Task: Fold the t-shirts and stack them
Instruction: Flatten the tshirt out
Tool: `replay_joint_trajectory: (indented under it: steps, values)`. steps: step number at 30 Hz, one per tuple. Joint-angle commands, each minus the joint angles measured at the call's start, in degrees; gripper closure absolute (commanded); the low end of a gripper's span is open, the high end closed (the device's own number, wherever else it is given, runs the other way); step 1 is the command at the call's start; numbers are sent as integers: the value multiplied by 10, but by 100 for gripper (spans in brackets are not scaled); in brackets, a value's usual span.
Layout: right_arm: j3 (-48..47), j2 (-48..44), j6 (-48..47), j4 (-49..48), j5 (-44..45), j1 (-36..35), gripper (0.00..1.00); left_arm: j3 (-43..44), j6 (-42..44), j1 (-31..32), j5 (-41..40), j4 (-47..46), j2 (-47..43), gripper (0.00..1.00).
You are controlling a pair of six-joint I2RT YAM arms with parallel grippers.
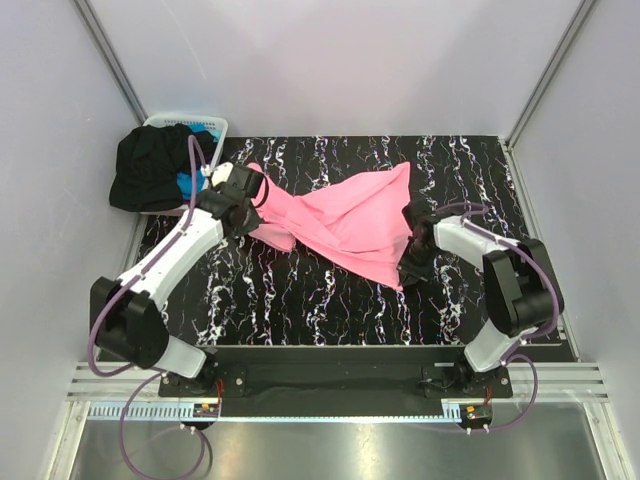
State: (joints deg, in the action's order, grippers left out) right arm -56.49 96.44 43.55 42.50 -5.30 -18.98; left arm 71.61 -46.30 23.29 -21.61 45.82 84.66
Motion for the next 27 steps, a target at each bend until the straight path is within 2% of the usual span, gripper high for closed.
replay_joint_trajectory:
  steps: [1, 5, 13, 18, 22, 27]
  values:
    - [-62, -75, 0, 61, 104, -5, 100, 22, 6, 0, -60, 35, -71, 100]
    - [-111, -116, -8, 117, 176, -4, 100, 18, 6, 0, -90, 67, -128, 100]
    - [-190, -183, -7, 184, 226, -4, 100, 29, 3, 0, -111, 138, -224, 100]
    - [-235, -210, -18, 217, 274, -4, 100, 87, 23, -2, -156, 180, -266, 100]
    - [-286, -214, -30, 231, 313, -4, 100, 156, 38, -3, -190, 231, -264, 100]
    - [-353, -174, -47, 224, 390, 1, 100, 201, 40, -4, -206, 248, -275, 100]
